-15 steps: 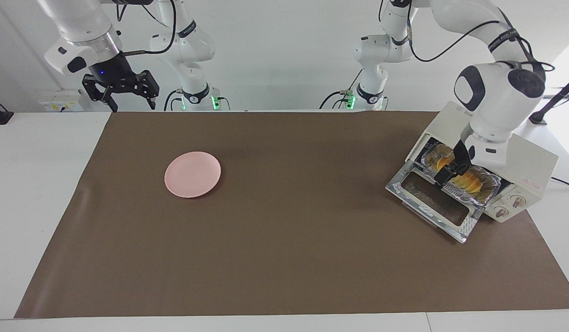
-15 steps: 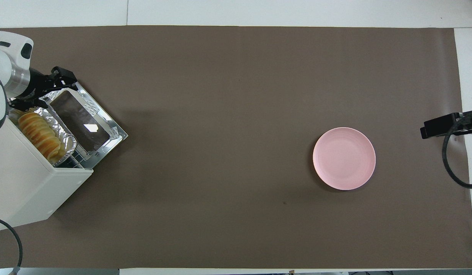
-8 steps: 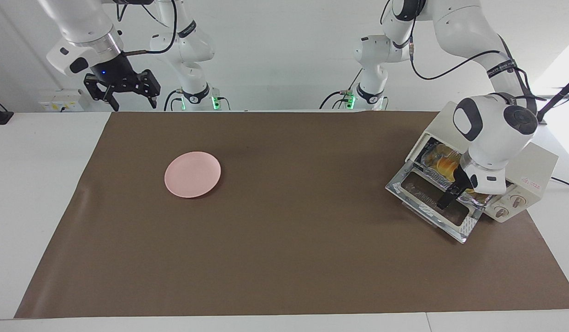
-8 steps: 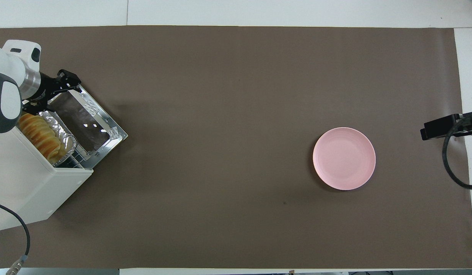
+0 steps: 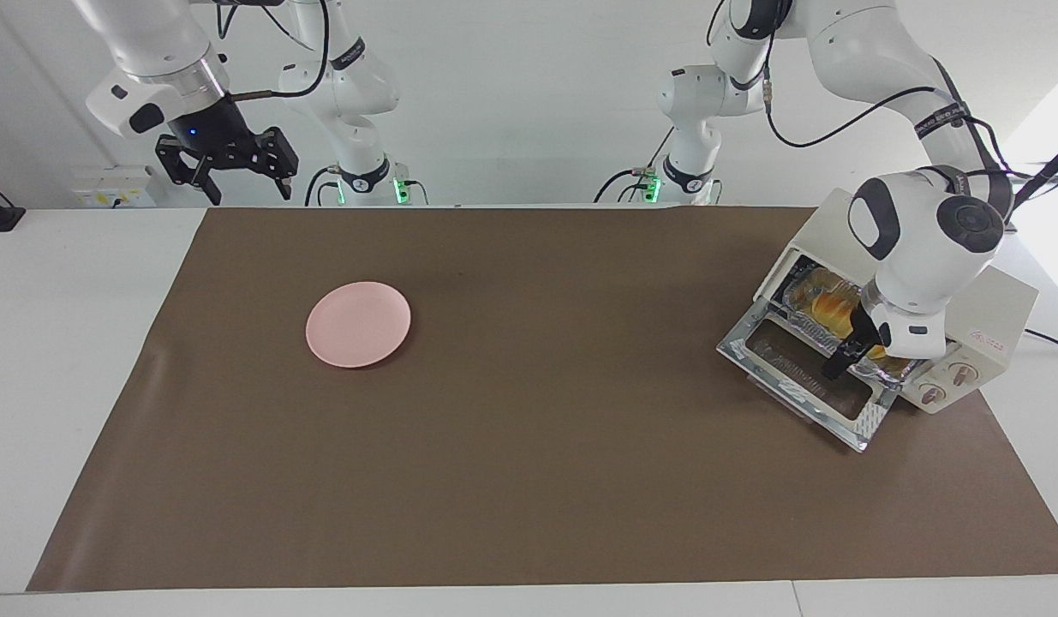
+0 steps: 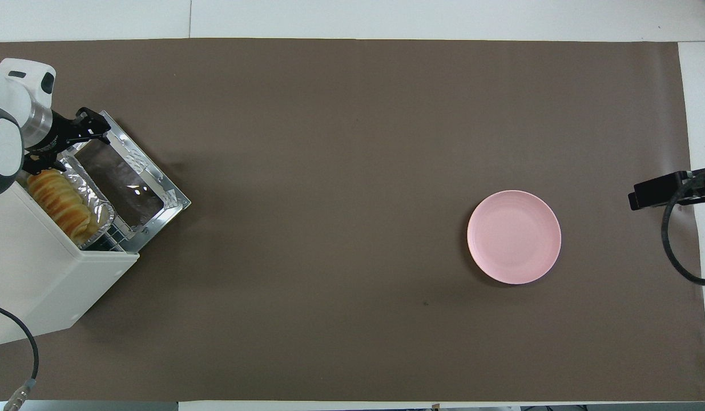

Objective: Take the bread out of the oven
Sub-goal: 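Reach the left gripper into the oven and grasp the foil tray, then pull the foil tray out of the oven with the left gripper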

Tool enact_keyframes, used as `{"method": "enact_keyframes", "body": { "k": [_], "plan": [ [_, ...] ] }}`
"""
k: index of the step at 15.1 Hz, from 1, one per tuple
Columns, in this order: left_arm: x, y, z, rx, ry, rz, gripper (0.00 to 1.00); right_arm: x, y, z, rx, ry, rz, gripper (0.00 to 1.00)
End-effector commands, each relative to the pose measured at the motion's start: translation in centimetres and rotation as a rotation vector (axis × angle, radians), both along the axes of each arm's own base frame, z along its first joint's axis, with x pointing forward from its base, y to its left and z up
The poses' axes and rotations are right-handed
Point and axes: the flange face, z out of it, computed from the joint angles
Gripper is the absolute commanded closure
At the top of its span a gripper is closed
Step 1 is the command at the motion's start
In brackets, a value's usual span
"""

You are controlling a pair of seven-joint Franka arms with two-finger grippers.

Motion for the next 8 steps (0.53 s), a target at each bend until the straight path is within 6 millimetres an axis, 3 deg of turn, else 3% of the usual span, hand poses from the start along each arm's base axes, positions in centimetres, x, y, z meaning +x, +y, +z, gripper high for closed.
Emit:
{"method": "enact_keyframes", "body": {
  "k": [1,3,8],
  "plan": [
    [-1.0,0.8,-0.5,0.02,0.0,0.016,0.0,-0.7,0.1,0.2,0.014,0.006,0.017,0.0],
    [-2.0,0.8,-1.9,0.017,-0.024,0.009,0.0,-0.7,0.2,0.2,0.013,0.006,0.018,0.0],
    [-2.8,-0.6,-3.7,0.015,-0.018,0.05,0.36,-0.7,0.2,0.2,0.013,0.006,0.018,0.0]
  ]
}}
